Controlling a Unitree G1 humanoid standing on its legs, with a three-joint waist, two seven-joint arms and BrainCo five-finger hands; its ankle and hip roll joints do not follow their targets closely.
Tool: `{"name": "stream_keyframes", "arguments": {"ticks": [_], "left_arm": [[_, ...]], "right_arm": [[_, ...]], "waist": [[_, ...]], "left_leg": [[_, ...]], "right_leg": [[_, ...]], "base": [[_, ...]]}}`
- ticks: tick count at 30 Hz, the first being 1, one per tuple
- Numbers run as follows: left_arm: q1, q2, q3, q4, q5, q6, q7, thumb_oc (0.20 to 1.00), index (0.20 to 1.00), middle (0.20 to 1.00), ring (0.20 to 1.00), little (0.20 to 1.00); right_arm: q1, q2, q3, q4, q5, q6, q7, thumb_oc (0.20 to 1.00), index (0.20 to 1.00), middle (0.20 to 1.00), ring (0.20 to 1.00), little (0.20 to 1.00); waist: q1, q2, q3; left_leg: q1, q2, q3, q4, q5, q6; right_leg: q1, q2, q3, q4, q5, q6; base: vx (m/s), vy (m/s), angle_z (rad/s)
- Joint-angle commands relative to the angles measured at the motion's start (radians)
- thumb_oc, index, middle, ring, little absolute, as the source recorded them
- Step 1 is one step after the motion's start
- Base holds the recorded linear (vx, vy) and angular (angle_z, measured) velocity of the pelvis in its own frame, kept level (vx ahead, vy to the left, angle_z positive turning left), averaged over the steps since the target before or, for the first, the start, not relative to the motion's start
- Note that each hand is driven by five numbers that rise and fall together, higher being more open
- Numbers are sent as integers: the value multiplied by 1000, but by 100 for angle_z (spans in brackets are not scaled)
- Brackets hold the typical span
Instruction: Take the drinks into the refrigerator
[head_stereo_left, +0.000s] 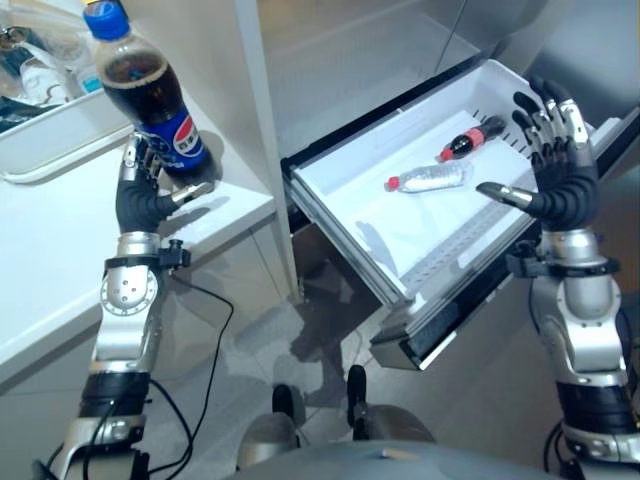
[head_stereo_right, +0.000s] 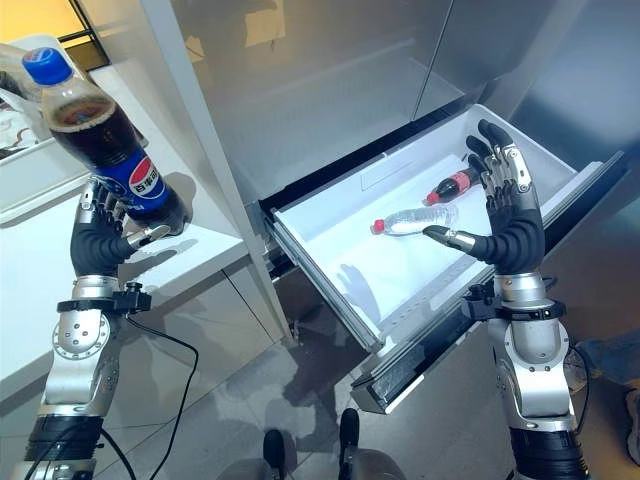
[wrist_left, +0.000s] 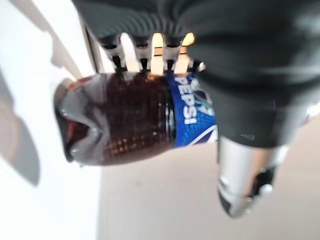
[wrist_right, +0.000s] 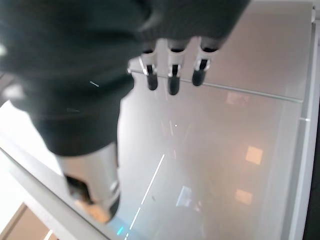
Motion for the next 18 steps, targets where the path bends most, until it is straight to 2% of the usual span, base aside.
{"name": "stream_keyframes", "arguments": {"ticks": [1,8,18], "left_arm": [[-91,52,-22,66,-10,-22,15,1000,1000,1000,1000,1000],[-118,79,-21,54,12,-21,13,1000,1000,1000,1000,1000],[-217,126,-91,15,-22,-6,-37,1000,1000,1000,1000,1000]], "right_arm": [[-50,-13,-42,-117,43,-60,13,1000,1000,1000,1000,1000],[-31,-9,-34,-111,46,-52,36,1000,1000,1000,1000,1000],[-38,-10,-19,-91,63,-38,61,1000,1000,1000,1000,1000]], "waist": [[-39,-7,-16],[-49,-2,-27],[-64,11,-49]], "left_leg": [[-1,7,-42,77,-86,25],[22,9,-27,73,-94,22],[74,6,-12,29,-91,19]], "right_leg": [[-32,-30,-21,210,-110,85],[-20,-24,-7,203,-114,82],[22,-21,1,170,-106,87]], "base": [[0,0,0],[15,6,-5],[8,4,-7]]}}
